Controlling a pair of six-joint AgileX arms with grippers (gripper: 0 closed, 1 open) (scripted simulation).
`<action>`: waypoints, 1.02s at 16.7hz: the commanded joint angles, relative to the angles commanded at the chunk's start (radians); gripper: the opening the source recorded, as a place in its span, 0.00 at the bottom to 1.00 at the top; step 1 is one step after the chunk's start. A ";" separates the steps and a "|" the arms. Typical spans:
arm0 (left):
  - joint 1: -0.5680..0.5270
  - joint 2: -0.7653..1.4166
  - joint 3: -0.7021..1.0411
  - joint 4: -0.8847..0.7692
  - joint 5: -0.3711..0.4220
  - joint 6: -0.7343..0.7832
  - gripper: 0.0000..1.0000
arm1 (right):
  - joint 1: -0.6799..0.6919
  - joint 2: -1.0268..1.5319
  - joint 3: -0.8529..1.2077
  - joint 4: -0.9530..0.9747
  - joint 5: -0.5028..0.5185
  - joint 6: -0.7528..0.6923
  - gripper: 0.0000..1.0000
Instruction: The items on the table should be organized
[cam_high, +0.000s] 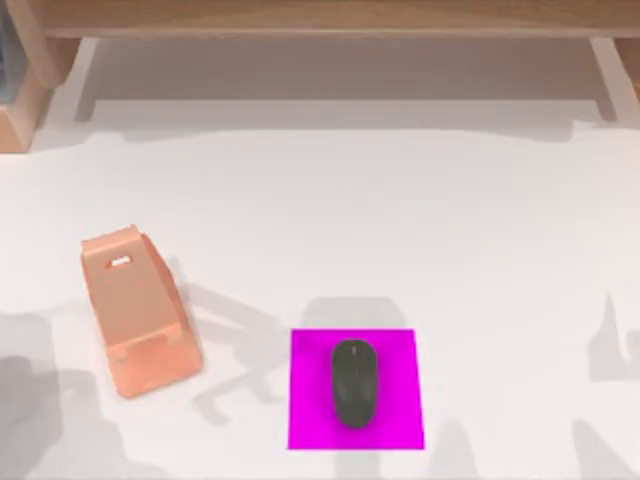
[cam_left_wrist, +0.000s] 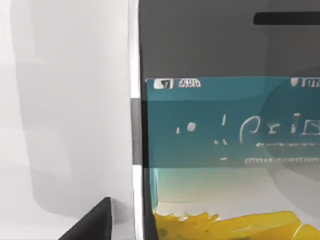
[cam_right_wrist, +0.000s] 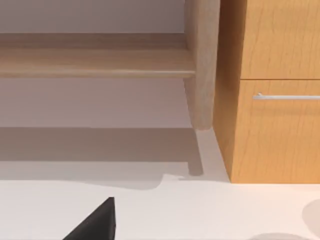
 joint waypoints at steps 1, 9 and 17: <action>0.000 0.006 -0.006 0.010 0.000 0.000 1.00 | 0.000 0.000 0.000 0.000 0.000 0.000 1.00; 0.000 0.006 -0.006 0.010 0.000 0.000 0.70 | 0.000 0.000 0.000 0.000 0.000 0.000 1.00; 0.000 0.006 -0.006 0.010 0.000 0.000 0.10 | 0.000 0.000 0.000 0.000 0.000 0.000 1.00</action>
